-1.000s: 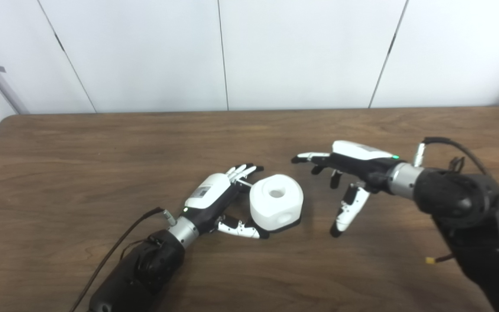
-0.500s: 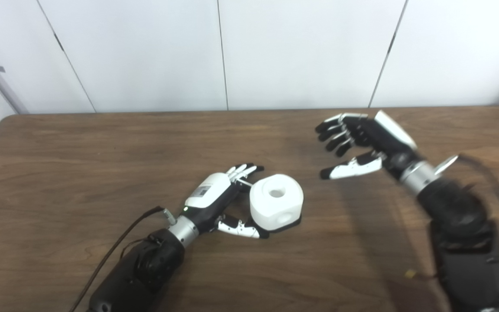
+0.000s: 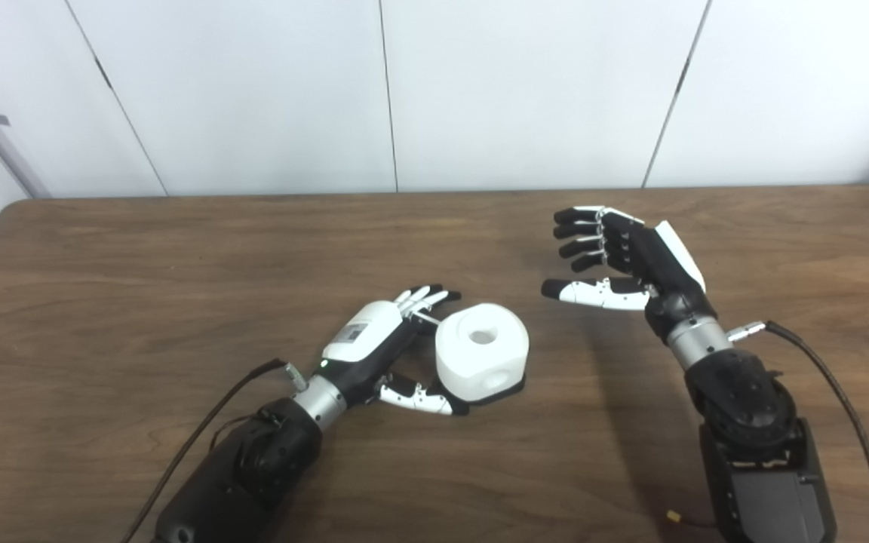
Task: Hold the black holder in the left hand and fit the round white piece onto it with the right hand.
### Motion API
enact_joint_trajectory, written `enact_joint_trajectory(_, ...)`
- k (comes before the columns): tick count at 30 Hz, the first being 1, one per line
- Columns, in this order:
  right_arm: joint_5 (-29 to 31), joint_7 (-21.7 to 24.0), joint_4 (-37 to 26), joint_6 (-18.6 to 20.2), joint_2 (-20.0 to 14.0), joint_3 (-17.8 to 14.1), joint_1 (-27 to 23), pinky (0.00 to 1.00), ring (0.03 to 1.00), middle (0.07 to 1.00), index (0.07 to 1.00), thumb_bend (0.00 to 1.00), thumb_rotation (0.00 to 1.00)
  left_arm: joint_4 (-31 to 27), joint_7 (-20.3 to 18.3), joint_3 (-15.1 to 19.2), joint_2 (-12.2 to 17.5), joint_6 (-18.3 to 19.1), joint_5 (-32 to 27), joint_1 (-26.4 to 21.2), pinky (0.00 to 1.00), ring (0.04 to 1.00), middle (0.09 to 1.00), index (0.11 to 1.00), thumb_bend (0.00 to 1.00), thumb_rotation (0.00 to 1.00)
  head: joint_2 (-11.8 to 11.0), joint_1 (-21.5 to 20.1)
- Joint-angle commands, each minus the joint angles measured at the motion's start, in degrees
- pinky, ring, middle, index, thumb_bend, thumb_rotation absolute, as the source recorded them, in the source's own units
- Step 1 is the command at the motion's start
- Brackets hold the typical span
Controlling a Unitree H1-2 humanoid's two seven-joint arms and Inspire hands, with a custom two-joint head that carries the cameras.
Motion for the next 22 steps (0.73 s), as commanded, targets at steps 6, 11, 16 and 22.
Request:
enact_joint_trajectory(6,1.96,-2.29,-1.36,-2.75,-0.7,1.12,-1.16,0.56,0.625,0.7,0.7,0.67,0.15,2.0,-4.41,-1.46,0.55,2.27,1.51,1.93,1.0,1.0,0.955,0.484,0.52,0.06,0.07,-0.03)
enact_joint_trajectory(11,2.4,-2.58,-1.25,-3.49,-1.43,1.33,-1.11,0.54,0.613,0.697,0.706,0.68,0.15,-0.06,-7.22,-1.48,1.06,6.42,2.1,2.01,1.0,1.0,0.994,0.618,0.71,0.15,0.05,0.01)
enact_joint_trajectory(16,3.11,-2.75,-1.47,-3.37,-1.85,1.22,-1.17,0.53,0.605,0.694,0.705,0.69,0.14,-3.1,-9.04,-0.45,2.39,10.85,2.47,2.75,0.99,1.0,1.0,0.89,0.97,0.26,0.14,0.51)
enact_joint_trajectory(22,3.27,-3.12,-1.54,-3.27,-2.53,1.58,-1.45,0.55,0.613,0.699,0.704,0.69,0.13,-5.5,-9.14,2.21,5.39,13.78,3.87,3.85,1.0,1.0,1.0,0.895,0.96,0.23,0.04,0.69)
